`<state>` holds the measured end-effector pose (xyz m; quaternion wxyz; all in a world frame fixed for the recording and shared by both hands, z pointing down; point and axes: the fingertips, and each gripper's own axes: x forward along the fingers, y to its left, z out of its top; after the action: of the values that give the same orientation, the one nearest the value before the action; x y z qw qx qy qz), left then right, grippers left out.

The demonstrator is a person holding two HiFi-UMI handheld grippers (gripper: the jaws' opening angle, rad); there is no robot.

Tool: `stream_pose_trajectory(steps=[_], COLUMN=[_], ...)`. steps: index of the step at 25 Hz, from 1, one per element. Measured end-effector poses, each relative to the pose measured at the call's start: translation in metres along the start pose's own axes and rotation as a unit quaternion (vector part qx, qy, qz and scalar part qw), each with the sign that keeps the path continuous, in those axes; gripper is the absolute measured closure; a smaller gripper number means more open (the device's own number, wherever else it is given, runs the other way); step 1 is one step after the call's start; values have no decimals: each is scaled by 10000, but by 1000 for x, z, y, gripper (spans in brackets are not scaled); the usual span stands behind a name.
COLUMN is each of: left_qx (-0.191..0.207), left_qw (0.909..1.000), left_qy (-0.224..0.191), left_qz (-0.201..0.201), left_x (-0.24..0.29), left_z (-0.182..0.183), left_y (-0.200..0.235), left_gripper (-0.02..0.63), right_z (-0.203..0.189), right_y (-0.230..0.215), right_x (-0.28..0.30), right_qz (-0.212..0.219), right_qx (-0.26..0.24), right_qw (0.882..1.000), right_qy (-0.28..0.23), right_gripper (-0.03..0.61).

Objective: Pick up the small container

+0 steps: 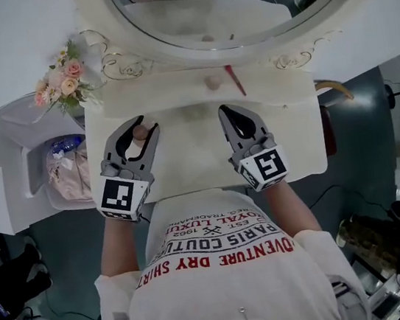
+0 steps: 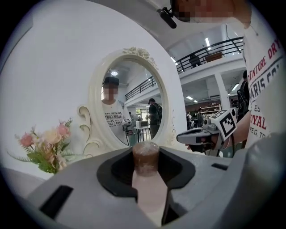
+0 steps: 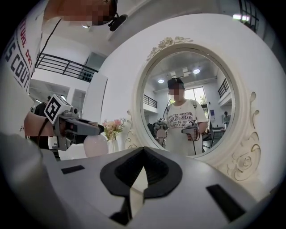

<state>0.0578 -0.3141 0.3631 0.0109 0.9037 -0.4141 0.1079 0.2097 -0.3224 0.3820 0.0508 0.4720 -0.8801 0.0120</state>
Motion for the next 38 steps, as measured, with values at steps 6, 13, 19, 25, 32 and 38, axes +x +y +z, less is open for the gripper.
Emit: stream_pose_trajectory(steps=[6, 13, 19, 25, 32, 38], left_qx=[6, 112, 122, 139, 122, 96], left_qw=[9999, 9999, 9999, 9999, 9999, 9999], left_qy=[-124, -91, 15, 1, 3, 78], left_qz=[35, 42, 10, -17, 71, 55], left_x=[4, 17, 27, 34, 36, 36], left_z=[21, 30, 25, 24, 21, 15], left_y=[-9, -15, -22, -32, -29, -30], left_gripper=[482, 482, 482, 482, 482, 482], right_z=[21, 30, 33, 31, 29, 22], right_y=[-12, -25, -29, -36, -36, -30], right_x=[-13, -20, -22, -21, -19, -16], right_qz=[-105, -140, -106, -123, -42, 9], right_qx=[-163, -116, -156, -79, -59, -103], right_qw=[9995, 9995, 9995, 9997, 9999, 9999], right_qy=[-252, -266, -254, -187, -145, -87], right_gripper=[580, 580, 580, 580, 580, 580])
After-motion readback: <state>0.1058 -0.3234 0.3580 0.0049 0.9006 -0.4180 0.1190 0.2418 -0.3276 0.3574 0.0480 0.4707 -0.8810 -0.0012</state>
